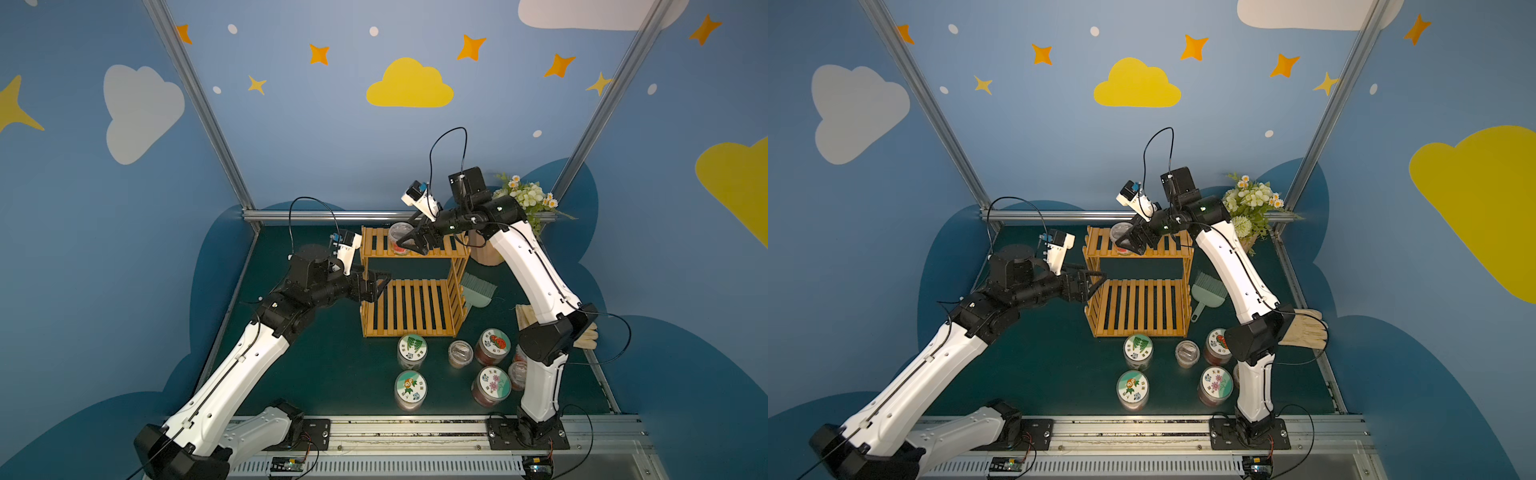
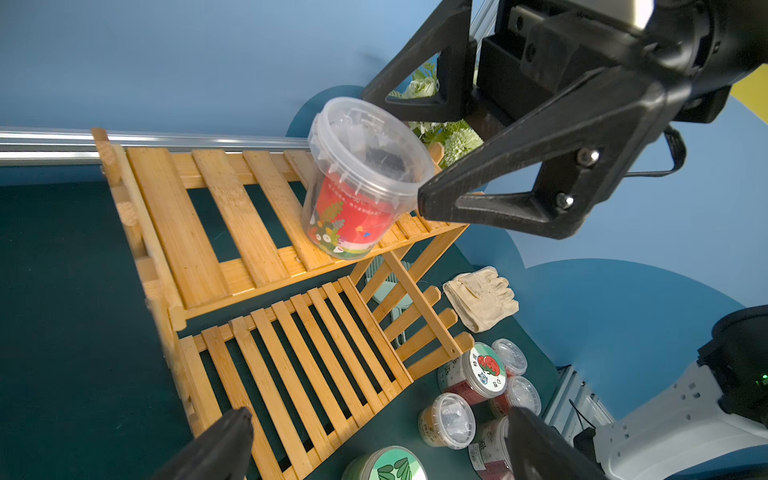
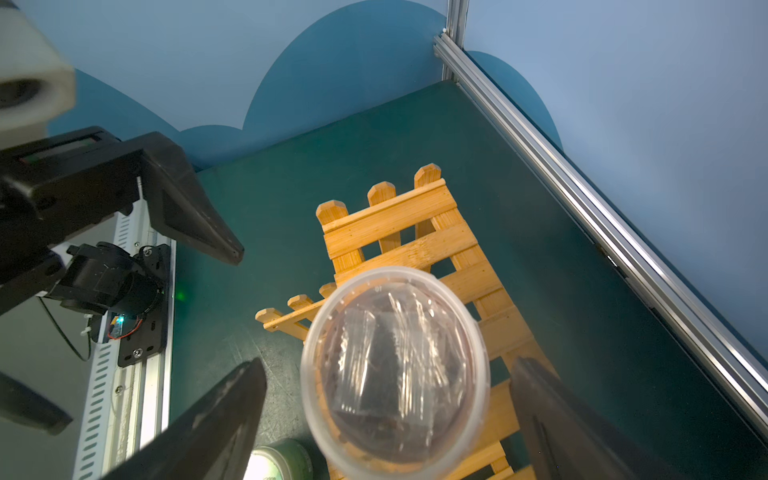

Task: Place the seed container on the shelf
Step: Adjust the seed jar on the shelf.

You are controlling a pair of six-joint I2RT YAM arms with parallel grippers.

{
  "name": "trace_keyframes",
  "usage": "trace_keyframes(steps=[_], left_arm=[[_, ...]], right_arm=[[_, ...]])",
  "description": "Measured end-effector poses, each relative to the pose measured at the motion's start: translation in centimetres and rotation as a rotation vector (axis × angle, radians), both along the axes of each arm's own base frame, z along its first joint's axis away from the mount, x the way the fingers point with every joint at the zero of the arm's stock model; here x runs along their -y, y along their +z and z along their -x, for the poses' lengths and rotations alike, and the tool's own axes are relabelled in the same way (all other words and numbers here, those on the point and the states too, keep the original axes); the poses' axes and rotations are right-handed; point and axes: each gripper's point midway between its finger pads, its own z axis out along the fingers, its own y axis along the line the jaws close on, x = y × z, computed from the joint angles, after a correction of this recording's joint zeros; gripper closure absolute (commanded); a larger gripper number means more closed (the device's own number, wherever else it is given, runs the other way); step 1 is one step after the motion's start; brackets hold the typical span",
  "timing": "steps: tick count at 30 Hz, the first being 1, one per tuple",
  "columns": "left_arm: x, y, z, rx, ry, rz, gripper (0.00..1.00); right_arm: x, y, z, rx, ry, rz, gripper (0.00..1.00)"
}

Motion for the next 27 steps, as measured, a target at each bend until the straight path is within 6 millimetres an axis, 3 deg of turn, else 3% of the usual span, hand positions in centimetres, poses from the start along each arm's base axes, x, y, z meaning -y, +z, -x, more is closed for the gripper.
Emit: trace_keyframes(steps=[7, 27], left_arm=[[0.2, 0.8, -0.1, 0.013, -0.008, 0.004, 0.0], [-0.5, 0.4, 0.9, -0.03, -0.008, -0.041, 0.0]], right_arm=[[-0.4, -0.8, -0.2, -0.008, 0.009, 0.01, 0.06], [-0.6, -1.2, -0.3, 0.001, 0.025, 0.015, 0.17]])
